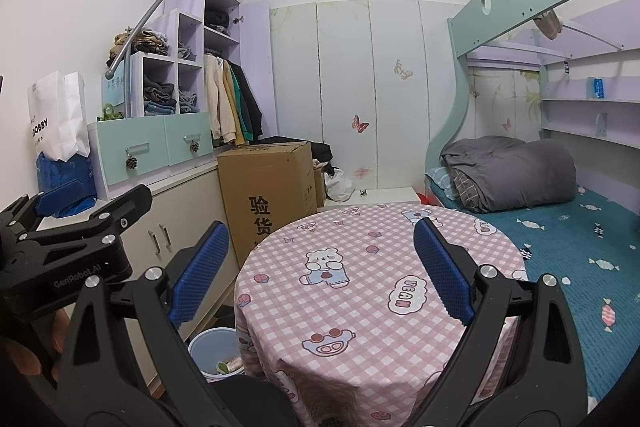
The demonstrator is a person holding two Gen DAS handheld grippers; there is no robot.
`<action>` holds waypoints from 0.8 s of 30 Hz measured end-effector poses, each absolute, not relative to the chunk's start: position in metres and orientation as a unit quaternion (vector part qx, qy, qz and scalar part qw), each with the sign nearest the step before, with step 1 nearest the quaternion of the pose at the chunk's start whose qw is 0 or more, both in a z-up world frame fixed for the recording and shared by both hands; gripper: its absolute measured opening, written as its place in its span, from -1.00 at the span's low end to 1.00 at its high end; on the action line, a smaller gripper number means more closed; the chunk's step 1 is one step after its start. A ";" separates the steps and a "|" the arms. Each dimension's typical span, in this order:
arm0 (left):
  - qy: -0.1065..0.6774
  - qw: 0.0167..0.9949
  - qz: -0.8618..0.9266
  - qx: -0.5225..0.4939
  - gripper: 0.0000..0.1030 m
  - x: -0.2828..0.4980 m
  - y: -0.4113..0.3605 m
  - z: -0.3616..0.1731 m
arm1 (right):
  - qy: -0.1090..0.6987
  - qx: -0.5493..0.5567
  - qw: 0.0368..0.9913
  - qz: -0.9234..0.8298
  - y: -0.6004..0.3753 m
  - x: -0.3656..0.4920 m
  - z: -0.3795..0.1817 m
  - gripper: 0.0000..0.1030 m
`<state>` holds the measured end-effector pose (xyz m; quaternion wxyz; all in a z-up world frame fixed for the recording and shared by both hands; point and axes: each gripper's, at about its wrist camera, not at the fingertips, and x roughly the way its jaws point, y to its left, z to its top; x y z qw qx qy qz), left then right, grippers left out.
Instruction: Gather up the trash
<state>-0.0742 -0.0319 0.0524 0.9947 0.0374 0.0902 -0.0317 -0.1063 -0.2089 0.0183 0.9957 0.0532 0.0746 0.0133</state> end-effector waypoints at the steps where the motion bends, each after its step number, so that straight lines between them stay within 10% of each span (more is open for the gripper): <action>1: 0.090 0.995 -0.032 0.038 0.89 -0.074 -0.032 0.053 | 0.075 0.053 0.996 0.014 -0.209 -0.106 0.018 0.78; 24: 0.095 0.994 -0.031 0.040 0.89 -0.071 -0.029 0.048 | 0.081 0.054 0.995 0.022 -0.216 -0.099 0.010 0.78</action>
